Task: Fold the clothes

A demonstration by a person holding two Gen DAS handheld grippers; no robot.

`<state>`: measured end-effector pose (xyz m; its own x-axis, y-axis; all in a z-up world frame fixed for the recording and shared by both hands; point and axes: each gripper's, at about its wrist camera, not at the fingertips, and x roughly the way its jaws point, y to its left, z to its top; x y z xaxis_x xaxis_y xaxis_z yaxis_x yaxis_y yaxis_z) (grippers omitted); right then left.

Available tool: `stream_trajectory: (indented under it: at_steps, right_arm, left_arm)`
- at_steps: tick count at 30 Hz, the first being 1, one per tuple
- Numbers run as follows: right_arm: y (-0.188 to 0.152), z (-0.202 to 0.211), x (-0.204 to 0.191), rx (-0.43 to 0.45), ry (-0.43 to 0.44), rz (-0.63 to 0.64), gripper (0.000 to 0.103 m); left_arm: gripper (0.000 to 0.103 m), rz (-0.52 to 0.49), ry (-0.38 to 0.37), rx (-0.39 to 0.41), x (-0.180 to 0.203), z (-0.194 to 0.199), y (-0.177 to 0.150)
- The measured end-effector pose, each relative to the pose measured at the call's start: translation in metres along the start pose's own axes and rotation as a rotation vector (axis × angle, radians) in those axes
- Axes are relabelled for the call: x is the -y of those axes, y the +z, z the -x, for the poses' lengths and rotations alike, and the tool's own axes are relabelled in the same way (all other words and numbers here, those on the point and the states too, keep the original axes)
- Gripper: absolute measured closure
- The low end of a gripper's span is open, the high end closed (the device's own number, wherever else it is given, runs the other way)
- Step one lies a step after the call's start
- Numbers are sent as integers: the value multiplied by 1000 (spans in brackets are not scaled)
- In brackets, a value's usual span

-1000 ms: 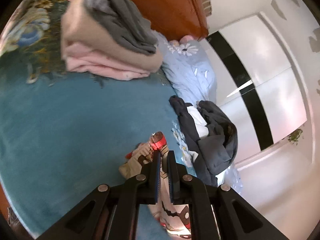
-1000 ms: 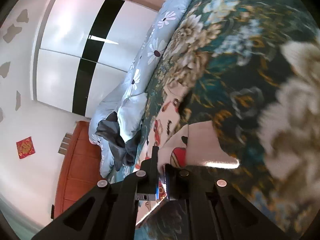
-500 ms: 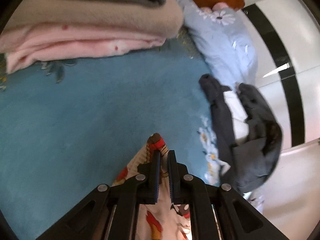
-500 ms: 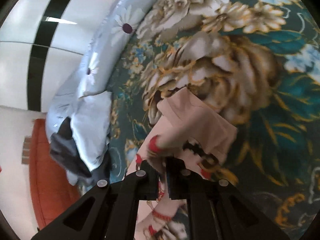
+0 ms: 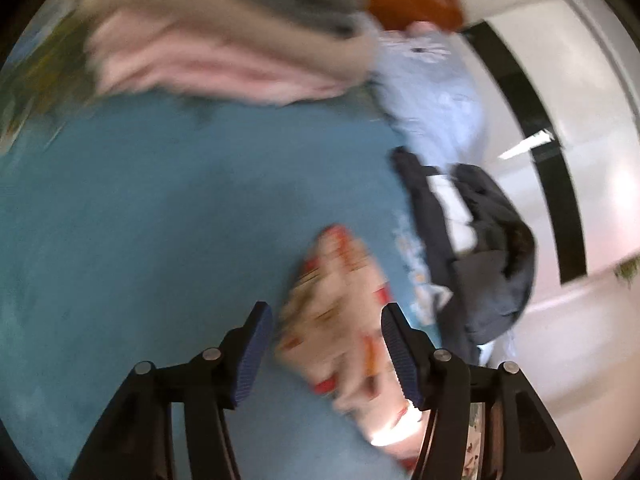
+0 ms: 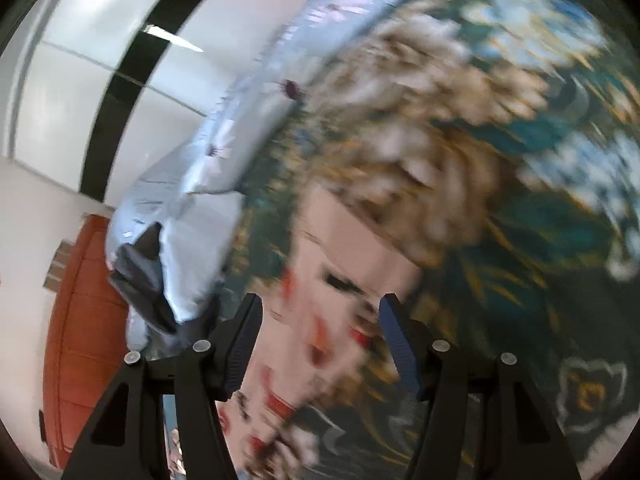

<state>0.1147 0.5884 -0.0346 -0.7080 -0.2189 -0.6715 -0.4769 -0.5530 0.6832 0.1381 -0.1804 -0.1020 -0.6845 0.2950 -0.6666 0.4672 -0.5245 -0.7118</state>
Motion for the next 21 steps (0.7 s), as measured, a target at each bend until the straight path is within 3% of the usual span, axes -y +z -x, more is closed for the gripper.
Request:
stream_trajectory:
  at_steps: [5, 9, 12, 13, 14, 15, 16, 18, 21]
  right_arm:
    - [-6, -29, 29, -60, 71, -158, 41]
    - [2, -43, 26, 10, 93, -201, 41]
    - [7, -51, 19, 49, 63, -185, 41]
    - [8, -53, 15, 60, 53, -175, 44]
    - [9, -55, 12, 63, 40, -162, 57]
    - [10, -57, 9, 64, 28, -151, 76]
    - [9, -58, 6, 60, 19, -147, 84]
    - [8, -60, 1, 52, 3, -139, 86]
    - [12, -44, -17, 75, 20, -94, 87]
  left_arm:
    - [42, 24, -7, -61, -7, -19, -12]
    - [42, -1, -11, -23, 3, -32, -13]
    - [44, 0, -19, 31, 10, -40, -12]
    - [44, 7, -18, 40, 11, -43, -10]
    - [48, 21, -7, 47, 12, -45, -8]
    - [61, 37, 13, 53, 12, -46, -5]
    - [66, 44, 24, 56, 13, -46, -2]
    - [77, 39, 29, 62, 21, -44, 5]
    - [82, -53, -32, 112, 53, -14, 17]
